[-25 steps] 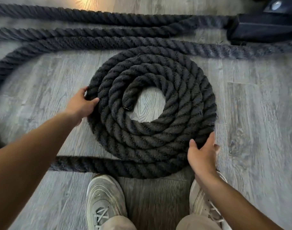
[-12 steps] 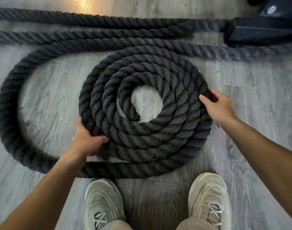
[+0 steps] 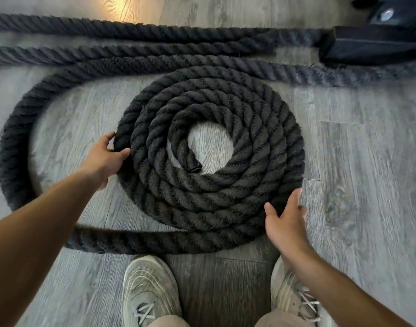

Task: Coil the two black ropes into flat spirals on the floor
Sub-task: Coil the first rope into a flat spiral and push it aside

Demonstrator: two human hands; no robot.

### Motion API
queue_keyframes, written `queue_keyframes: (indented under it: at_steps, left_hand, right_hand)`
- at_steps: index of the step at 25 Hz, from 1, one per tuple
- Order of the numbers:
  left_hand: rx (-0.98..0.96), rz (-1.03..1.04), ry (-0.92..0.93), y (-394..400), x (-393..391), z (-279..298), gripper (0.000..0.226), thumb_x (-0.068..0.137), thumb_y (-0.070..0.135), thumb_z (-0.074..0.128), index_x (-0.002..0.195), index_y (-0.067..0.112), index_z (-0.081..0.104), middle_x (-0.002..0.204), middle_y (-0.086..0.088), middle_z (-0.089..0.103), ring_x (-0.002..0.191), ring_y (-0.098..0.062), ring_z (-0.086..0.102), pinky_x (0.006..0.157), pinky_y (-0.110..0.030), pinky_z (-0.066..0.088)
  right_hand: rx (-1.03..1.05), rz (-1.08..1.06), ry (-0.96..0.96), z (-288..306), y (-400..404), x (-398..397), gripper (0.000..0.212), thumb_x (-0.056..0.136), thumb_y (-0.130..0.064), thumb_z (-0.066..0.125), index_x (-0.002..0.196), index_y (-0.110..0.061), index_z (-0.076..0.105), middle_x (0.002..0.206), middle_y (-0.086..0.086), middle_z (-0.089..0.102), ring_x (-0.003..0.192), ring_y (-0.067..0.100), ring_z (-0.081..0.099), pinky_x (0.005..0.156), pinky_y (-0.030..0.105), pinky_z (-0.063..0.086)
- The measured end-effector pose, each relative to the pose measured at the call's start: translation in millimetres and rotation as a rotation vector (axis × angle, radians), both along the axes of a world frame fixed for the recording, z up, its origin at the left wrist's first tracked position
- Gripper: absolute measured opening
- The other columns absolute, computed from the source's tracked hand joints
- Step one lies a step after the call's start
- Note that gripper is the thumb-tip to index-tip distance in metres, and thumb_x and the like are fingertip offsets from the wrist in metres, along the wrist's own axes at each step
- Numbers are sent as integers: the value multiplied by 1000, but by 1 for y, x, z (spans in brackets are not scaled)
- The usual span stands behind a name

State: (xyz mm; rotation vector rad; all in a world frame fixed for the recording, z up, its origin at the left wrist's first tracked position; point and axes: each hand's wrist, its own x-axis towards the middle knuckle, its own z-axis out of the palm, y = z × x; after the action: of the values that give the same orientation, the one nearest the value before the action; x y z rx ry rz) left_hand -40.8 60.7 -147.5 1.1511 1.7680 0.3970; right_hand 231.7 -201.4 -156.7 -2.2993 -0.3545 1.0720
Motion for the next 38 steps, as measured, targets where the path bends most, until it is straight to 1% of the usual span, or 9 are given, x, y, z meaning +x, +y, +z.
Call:
queue_keyframes:
  at_steps: [3,8,12,16,23,28,31,34,38]
  left_hand:
    - [-10,-9,-32,-33,3,-4,73,100,15,59,155,46,22,139,-8,56,119,-30,62,87,-46,58]
    - [-64,-321,414,-96,21,-14,73,97,31,56,158,40,17,153,-35,18,134,-50,38,118,-47,29]
    - [83,-222,304,-68,5,1,58,92,25,66,145,28,44,144,-23,37,129,-36,44,111,-40,38]
    - [-6,-80,73,-10,0,7,61,98,17,61,153,26,36,127,-11,61,94,-22,64,72,-34,53]
    - [-103,-56,118,1,11,11,90,93,11,69,160,34,12,141,-14,57,96,-33,71,73,-47,61]
    - [-206,-137,70,-62,50,13,100,85,15,79,152,44,10,128,-18,62,65,-34,74,54,-44,62]
    - [-224,-337,308,-70,67,13,89,71,47,87,132,20,29,109,-17,66,72,-32,74,58,-42,62]
    - [-68,-378,447,-37,67,24,80,78,58,76,131,14,36,114,-12,63,87,-30,69,62,-39,62]
    - [-143,-229,180,-1,67,18,80,92,30,72,155,31,22,127,-11,56,91,-31,69,65,-44,63]
  right_hand:
    - [95,15,81,-11,26,59,82,101,-20,56,160,-45,3,166,4,22,139,28,44,113,40,36]
    - [165,96,119,2,96,152,84,91,-7,72,158,-37,30,148,0,55,114,23,66,97,46,55]
    - [147,-49,-136,-2,68,119,75,88,-43,74,153,-28,39,142,7,56,122,28,60,103,45,51]
    - [117,-115,56,-33,-7,12,84,88,-61,59,157,-32,20,161,2,34,142,31,43,109,58,43]
    - [99,-104,96,-67,-2,33,90,72,-69,54,151,-45,19,160,-3,38,142,31,43,107,65,43]
    - [200,-195,-109,-35,48,138,47,89,-46,68,133,-31,59,128,-7,66,117,20,63,104,39,50]
    - [215,-418,-191,-21,62,183,45,76,-58,76,105,-24,72,113,1,74,103,21,70,96,36,56]
    - [223,-466,-139,-9,40,156,34,85,-48,74,107,-21,71,106,3,74,98,21,70,85,35,57]
    - [115,-383,-35,-11,-26,54,34,98,-49,59,126,-32,50,103,-3,64,86,16,63,67,30,49]
